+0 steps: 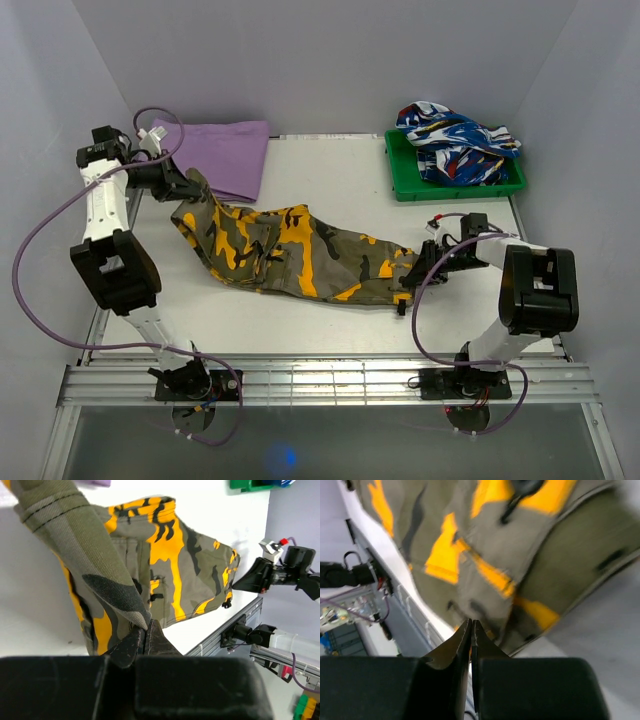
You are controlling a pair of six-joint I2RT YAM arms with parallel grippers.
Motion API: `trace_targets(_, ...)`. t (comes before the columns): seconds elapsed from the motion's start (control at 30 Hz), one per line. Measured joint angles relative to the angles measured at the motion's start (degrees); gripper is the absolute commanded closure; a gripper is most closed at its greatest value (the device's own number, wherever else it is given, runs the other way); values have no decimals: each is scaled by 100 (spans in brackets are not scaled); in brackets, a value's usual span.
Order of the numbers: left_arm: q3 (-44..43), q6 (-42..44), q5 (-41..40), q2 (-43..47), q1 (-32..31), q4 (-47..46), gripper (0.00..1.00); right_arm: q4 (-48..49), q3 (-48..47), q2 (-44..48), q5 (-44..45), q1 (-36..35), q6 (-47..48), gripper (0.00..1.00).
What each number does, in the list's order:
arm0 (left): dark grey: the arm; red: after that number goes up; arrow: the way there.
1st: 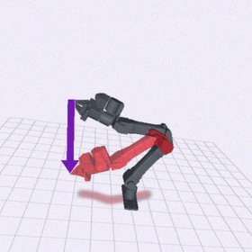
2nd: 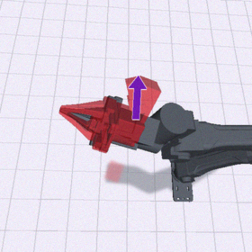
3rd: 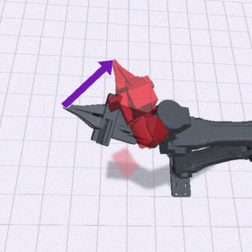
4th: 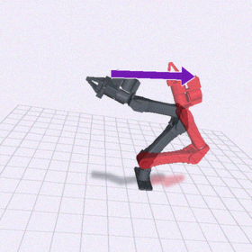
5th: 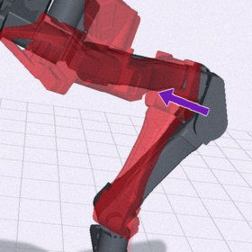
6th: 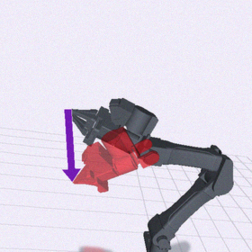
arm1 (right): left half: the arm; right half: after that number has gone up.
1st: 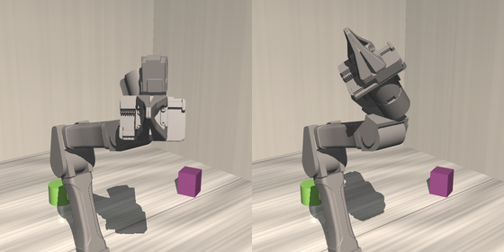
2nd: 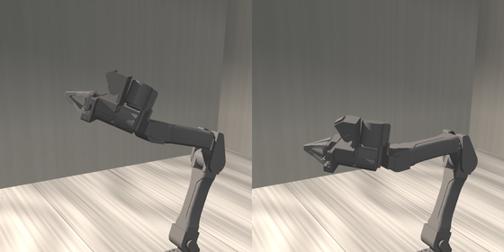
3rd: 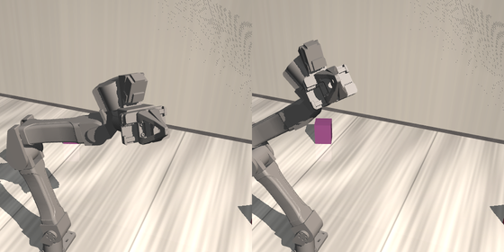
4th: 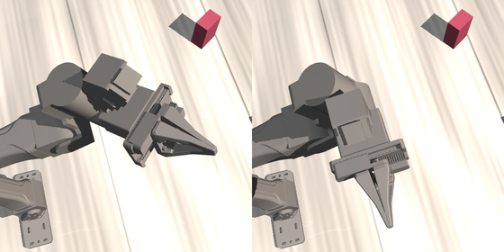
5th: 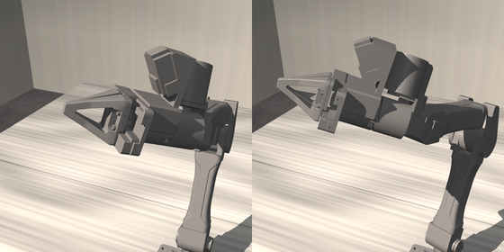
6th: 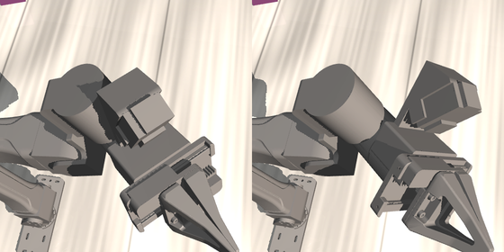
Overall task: Fold and stack the trousers
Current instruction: Fold the trousers
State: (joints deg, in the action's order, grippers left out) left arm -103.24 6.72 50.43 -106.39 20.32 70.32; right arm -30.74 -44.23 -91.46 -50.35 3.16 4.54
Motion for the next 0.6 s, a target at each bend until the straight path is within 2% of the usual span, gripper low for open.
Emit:
trace_targets(0.17,-490,-382,-179,-9,-468,-85,100,640,-114,-780,400,26,-404,92)
trace_targets(0.33,-1049,-645,-343,-9,-1233,-190,100,660,-221,-1104,234,42,-584,92)
trace_targets(0.6,-807,-1386,-1104,-7,-2822,-509,100,632,-306,-1207,199,46,-673,92)
